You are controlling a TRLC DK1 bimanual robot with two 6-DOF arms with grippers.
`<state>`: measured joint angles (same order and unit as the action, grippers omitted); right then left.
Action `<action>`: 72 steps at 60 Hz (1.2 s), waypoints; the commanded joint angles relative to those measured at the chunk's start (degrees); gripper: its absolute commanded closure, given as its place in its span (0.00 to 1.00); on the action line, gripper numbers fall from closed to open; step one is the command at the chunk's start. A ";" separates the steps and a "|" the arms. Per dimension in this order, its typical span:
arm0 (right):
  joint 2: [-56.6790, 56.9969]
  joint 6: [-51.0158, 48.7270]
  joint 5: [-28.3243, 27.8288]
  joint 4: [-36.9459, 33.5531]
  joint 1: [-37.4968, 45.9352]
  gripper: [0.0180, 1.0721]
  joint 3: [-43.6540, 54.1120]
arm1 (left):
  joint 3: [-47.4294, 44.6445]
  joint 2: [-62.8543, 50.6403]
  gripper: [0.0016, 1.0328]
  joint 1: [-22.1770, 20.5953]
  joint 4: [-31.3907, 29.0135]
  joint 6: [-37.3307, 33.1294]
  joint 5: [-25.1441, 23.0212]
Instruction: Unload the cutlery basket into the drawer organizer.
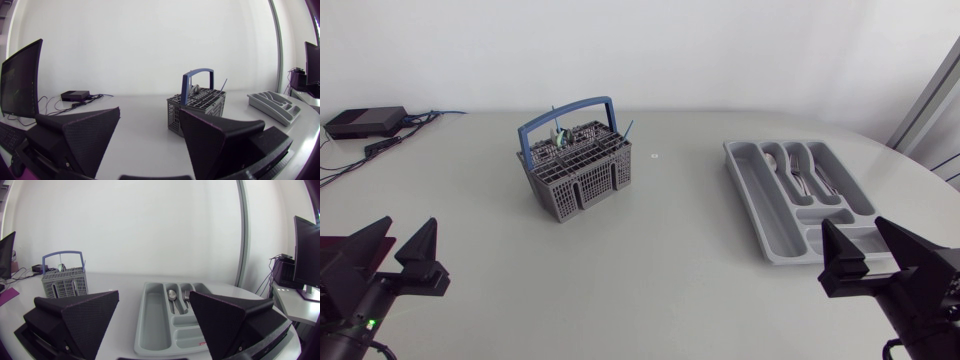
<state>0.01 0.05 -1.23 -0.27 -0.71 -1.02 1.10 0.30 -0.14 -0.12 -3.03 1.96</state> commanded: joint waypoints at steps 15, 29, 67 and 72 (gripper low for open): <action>0.25 1.62 0.27 -0.34 -0.96 0.04 1.02 | -1.02 0.50 0.04 -0.47 -0.23 -0.75 -0.20; 0.43 1.70 0.53 0.19 -2.19 0.04 1.10 | -1.02 0.58 0.04 -0.30 0.21 -0.40 -0.11; -25.67 0.56 3.70 11.00 -10.01 0.05 -11.55 | 17.44 -27.72 0.04 -0.56 1.97 3.73 0.07; -33.67 1.44 3.78 12.49 -10.63 0.05 -15.42 | 21.92 -34.92 0.06 -1.53 1.53 3.91 0.24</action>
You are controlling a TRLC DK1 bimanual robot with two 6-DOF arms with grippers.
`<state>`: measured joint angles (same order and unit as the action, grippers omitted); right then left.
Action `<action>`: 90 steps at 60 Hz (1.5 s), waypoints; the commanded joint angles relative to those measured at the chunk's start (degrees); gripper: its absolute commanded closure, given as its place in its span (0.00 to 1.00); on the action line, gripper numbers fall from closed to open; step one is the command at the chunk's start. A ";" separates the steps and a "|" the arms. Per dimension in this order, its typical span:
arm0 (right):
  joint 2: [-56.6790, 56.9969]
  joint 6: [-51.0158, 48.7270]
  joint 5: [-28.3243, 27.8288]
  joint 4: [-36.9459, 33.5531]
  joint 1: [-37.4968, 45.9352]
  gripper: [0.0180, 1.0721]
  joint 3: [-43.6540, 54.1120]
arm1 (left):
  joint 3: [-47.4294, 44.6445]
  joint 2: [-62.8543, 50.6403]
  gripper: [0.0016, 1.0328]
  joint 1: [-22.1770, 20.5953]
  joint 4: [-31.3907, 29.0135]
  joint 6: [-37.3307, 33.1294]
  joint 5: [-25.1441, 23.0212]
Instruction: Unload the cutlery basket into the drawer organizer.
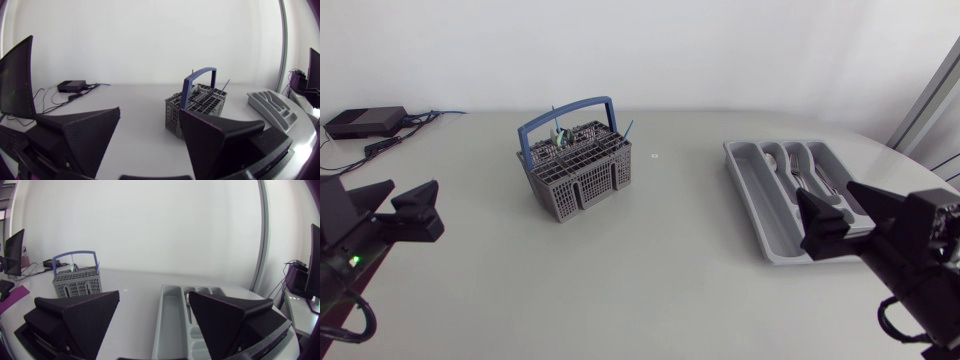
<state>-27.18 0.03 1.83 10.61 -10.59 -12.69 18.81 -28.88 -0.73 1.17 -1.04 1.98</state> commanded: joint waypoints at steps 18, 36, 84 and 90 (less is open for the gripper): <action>-23.36 3.48 0.81 -0.06 -1.98 0.05 -13.68 | 21.89 -30.71 0.11 -2.78 -3.54 -0.28 2.06; -30.48 -0.65 -0.33 -14.13 -3.38 0.05 -23.08 | 40.34 -51.62 0.10 -4.63 -15.50 -13.55 1.19; -46.39 -14.53 -10.35 -21.51 -9.71 0.05 -32.75 | 48.96 -66.65 0.36 -4.19 -10.75 -16.54 -14.63; -46.56 -14.62 -10.35 -21.51 -9.80 0.05 -32.58 | 48.78 -67.00 0.50 -4.19 -10.66 -17.16 -14.72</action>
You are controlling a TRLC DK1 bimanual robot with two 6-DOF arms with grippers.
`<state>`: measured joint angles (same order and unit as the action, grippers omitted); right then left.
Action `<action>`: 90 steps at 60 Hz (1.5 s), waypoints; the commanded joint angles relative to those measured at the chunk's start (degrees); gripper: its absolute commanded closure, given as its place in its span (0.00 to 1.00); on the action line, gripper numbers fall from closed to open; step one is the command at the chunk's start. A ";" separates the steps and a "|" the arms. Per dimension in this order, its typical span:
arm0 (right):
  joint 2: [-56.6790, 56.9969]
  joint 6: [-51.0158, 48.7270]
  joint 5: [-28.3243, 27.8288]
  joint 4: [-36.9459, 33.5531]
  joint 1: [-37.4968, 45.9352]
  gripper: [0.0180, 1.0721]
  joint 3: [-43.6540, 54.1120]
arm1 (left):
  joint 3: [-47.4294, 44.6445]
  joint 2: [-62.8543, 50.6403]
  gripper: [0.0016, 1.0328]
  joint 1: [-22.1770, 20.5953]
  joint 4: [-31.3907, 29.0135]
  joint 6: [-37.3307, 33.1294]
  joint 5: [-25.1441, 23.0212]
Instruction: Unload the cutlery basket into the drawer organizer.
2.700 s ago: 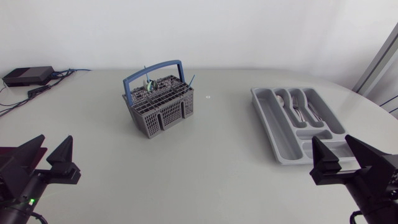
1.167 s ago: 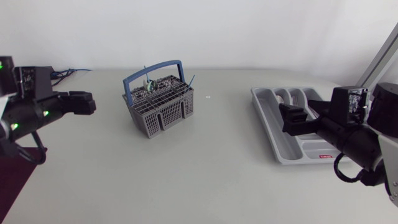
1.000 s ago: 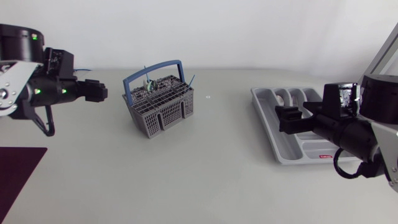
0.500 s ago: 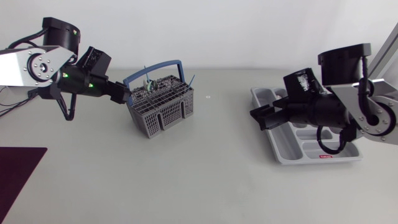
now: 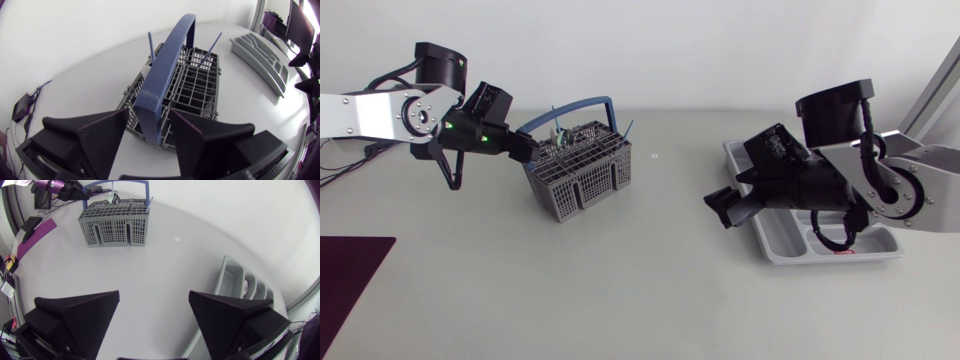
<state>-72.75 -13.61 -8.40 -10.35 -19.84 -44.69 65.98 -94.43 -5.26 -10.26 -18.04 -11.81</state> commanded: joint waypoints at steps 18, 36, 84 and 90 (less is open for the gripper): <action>-1.34 -1.07 -0.12 -0.46 -1.96 0.05 -0.40 | -2.25 2.50 0.64 0.25 -1.25 -3.05 -2.42; -1.17 -0.90 0.05 -0.55 -3.10 0.05 -0.23 | -7.62 9.97 0.65 0.86 -6.26 -5.86 -5.15; -7.05 -0.90 0.32 -1.08 -5.92 0.05 -4.71 | -19.66 36.78 0.17 9.91 -23.05 -14.30 -12.09; -8.90 -0.98 0.41 -1.60 -5.92 0.05 -6.64 | -17.72 37.83 0.16 14.49 -28.59 -17.29 -16.31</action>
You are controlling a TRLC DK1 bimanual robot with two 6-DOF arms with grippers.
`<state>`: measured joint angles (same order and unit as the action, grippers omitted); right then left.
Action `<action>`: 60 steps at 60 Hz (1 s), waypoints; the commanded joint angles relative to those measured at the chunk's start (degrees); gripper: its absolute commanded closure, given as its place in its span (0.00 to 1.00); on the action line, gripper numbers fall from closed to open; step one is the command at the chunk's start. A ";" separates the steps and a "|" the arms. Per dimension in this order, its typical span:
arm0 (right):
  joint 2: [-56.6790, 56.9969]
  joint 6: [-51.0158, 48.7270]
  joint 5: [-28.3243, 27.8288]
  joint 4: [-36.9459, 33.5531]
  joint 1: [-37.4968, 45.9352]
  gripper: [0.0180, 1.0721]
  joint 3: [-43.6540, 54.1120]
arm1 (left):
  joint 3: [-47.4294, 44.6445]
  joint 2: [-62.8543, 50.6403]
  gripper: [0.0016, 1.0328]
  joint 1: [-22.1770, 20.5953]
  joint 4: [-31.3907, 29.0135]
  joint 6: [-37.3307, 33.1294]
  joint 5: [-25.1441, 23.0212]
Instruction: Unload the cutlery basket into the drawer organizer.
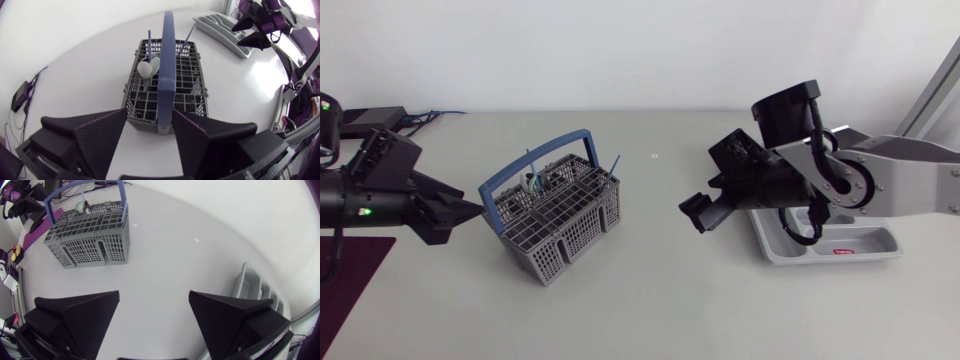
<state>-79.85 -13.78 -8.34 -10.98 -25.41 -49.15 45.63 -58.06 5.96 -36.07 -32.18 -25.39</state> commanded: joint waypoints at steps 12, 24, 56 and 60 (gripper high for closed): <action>-6.01 -0.90 0.25 -1.32 -0.34 0.05 -5.61 | 4.21 2.60 0.17 11.01 -9.10 -9.12 -7.04; -14.19 0.42 0.08 -1.32 -0.34 0.05 -12.38 | 1.40 -6.80 0.25 14.35 -6.55 -14.49 -6.52; -39.41 11.50 -16.01 -7.30 1.41 0.93 -40.85 | 2.19 -27.81 0.76 9.16 1.62 -13.52 -9.51; -42.23 11.58 -16.27 -8.79 0.71 0.94 -43.67 | 2.10 -27.98 0.76 9.25 2.32 -13.43 -9.68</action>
<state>-117.99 -4.21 -24.01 -17.91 -23.75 -89.67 47.51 -85.03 15.44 -34.37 -45.08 -34.04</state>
